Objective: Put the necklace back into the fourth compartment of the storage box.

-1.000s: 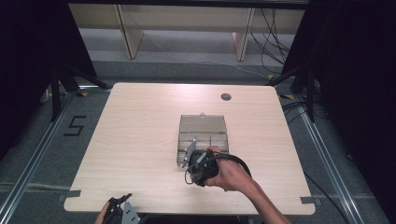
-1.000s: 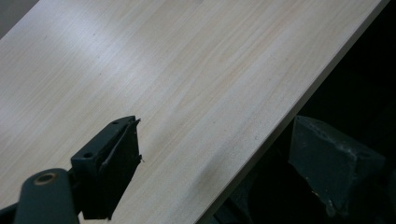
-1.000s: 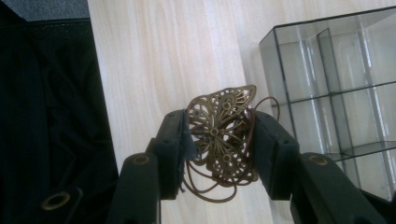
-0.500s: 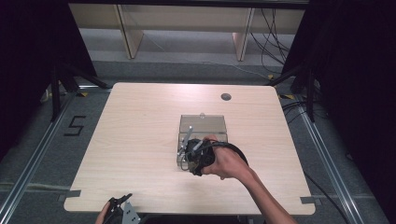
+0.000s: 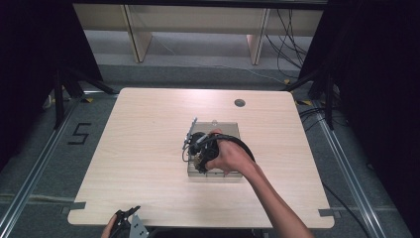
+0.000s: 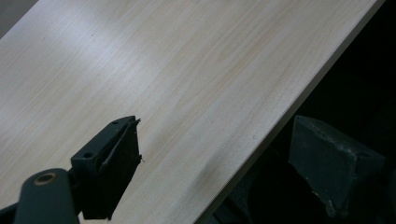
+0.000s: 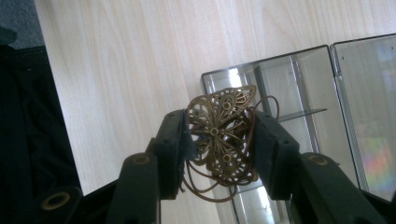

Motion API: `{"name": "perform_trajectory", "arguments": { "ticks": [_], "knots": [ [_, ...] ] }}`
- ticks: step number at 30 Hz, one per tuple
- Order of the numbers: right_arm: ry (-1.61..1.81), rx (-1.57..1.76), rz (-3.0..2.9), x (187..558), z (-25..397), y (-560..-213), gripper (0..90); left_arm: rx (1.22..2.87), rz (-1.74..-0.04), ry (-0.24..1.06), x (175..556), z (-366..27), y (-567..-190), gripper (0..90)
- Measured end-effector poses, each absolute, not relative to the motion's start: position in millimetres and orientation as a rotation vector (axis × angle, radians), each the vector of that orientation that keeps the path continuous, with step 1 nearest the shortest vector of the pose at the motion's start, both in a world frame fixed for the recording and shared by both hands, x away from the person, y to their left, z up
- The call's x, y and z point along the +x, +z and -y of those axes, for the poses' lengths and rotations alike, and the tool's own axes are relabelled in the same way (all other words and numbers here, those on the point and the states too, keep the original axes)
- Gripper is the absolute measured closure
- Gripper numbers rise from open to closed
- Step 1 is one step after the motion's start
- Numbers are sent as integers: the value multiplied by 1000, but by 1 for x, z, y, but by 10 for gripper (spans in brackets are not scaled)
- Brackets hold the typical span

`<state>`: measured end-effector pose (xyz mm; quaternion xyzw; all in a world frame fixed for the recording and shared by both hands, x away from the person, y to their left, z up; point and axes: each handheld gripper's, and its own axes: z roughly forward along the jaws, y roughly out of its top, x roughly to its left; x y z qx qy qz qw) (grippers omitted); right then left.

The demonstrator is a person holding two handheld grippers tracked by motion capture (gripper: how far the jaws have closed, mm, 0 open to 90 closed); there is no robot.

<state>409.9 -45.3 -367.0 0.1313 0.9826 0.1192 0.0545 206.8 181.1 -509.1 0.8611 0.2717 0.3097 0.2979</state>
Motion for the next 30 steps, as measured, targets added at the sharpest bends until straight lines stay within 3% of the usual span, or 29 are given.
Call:
{"name": "perform_trajectory", "arguments": {
  "ticks": [30],
  "knots": [
    [305, 499, -3019, 454, 27, -415, 586, 2299, -717, 830, 207, -181, -509, 157]
  ]
}}
